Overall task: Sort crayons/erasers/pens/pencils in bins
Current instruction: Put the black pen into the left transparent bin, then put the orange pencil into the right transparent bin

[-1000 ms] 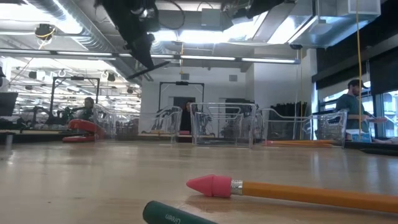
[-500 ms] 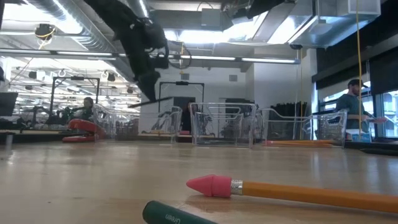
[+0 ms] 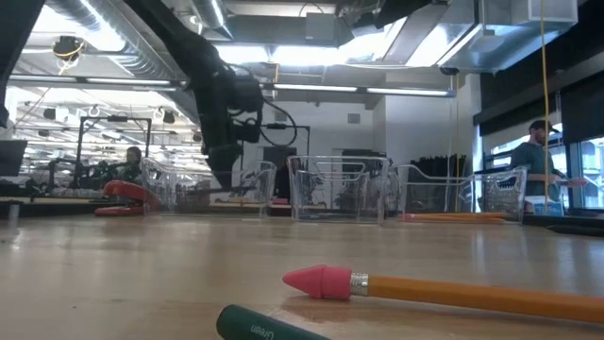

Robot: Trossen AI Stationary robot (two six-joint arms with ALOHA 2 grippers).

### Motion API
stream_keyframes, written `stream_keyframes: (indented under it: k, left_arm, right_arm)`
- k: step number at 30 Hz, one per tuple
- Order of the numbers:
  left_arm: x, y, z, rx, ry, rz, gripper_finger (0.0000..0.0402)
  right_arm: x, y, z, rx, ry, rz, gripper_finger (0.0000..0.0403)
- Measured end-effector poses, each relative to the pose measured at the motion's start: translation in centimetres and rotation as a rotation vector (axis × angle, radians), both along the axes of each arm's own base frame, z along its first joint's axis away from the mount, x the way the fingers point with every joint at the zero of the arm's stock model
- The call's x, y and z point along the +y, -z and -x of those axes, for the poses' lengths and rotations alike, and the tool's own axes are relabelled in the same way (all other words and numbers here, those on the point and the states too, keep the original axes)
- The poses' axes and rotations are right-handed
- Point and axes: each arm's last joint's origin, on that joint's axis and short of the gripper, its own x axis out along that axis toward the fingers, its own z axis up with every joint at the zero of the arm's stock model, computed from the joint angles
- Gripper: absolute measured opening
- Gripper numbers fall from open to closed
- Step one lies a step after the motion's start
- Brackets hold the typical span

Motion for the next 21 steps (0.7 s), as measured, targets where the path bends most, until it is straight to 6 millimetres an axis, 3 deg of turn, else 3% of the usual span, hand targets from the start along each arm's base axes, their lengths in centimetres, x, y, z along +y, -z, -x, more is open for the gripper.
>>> stream_keyframes:
  k: [5,21]
  left_arm:
    - [0.1,0.84,-0.2,0.015,-0.015,0.019,0.0018]
    - [0.08,0.91,-0.26,0.002,-0.066,0.023,0.0096]
  right_arm:
    - [0.0,0.0,0.0,0.0,0.0,0.0,0.0006]
    - [0.0,0.0,0.0,0.0,0.0,0.0,0.0006]
